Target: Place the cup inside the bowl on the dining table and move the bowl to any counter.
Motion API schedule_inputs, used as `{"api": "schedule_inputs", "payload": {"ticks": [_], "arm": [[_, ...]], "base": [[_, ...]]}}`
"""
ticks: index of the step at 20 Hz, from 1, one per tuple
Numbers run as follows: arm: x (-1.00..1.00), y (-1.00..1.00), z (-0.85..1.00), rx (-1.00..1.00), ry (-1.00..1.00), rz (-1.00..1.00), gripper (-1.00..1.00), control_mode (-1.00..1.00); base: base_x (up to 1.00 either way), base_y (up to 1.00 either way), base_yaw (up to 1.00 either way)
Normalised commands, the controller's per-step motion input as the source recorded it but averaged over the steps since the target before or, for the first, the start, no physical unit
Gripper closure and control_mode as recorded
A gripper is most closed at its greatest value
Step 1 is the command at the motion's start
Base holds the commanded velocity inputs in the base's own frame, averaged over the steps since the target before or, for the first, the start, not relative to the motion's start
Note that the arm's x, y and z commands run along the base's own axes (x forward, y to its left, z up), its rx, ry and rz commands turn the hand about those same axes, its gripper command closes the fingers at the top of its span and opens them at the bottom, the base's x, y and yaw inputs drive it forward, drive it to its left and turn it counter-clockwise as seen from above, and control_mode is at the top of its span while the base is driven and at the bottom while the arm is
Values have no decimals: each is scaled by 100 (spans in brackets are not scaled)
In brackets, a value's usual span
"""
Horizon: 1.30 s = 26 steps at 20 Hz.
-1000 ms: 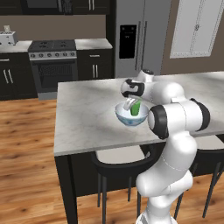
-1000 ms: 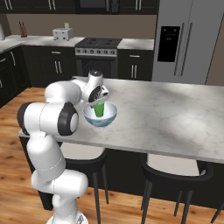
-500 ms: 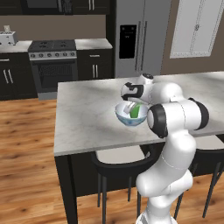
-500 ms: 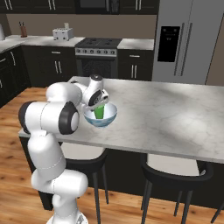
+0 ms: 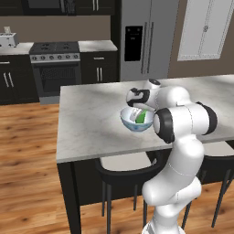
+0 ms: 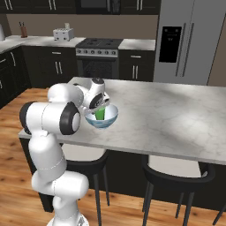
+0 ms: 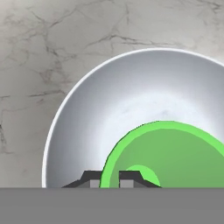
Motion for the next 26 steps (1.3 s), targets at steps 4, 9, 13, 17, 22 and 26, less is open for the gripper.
{"api": "schedule_inputs", "payload": {"ticks": [4, 9, 13, 17, 22, 26], "arm": [[0, 0, -6, 0, 0, 3, 100, -100], [0, 0, -9, 0, 0, 2, 100, -100], [0, -1, -14, 0, 0, 2, 100, -100], [0, 0, -8, 0, 0, 2, 100, -100], [0, 0, -2, 0, 0, 1, 100, -100], [0, 0, 0, 0, 0, 0, 100, -100]], "base": [[0, 0, 0], [0, 0, 0], [0, 0, 0], [0, 0, 0], [0, 0, 0], [0, 0, 0]]}}
